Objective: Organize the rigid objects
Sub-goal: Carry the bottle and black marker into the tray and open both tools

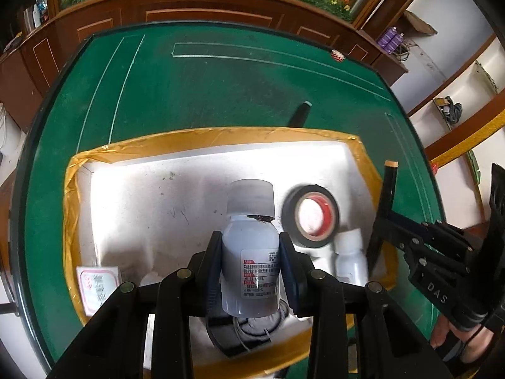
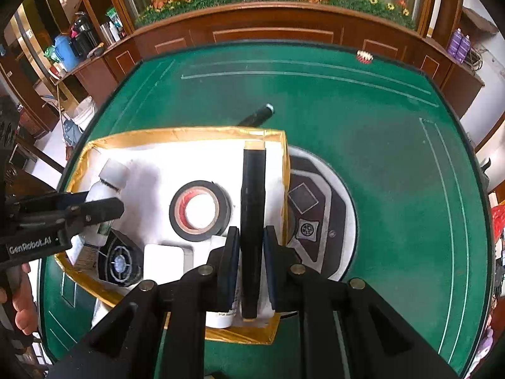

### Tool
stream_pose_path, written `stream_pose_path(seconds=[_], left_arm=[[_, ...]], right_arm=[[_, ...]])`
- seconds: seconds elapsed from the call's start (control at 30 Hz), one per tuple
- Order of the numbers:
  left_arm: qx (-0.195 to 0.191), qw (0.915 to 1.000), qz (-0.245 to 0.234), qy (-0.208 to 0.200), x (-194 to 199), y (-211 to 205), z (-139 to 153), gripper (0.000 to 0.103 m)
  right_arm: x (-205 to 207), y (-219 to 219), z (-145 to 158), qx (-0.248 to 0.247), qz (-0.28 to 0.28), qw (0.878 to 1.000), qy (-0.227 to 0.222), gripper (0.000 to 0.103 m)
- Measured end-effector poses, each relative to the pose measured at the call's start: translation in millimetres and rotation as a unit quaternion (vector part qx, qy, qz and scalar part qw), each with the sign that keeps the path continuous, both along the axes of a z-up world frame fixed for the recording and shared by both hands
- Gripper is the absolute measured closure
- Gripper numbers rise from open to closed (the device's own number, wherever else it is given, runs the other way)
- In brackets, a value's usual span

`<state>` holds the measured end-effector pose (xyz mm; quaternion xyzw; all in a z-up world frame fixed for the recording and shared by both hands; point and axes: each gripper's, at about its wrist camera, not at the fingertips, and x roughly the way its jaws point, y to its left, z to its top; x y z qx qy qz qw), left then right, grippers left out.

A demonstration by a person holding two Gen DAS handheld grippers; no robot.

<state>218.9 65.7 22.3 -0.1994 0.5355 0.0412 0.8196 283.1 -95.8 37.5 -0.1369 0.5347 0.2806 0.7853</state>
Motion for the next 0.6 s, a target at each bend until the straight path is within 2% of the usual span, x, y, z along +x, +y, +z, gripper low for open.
stream_pose_path(seconds=[0.27,0.6], left_arm=[[0.003,0.9999,0.007,0.010,12.0,9.2,-14.2,0.067],[0.013,0.9995,0.016,0.026,11.8,17.0,-27.1,0.067]], right_arm=[[3.6,6.9,-16.9,-0.014,0.004,1.000,0.014,0.089],[6.0,13.2,-20.2,-0.025,0.009,1.000,0.015,0.089]])
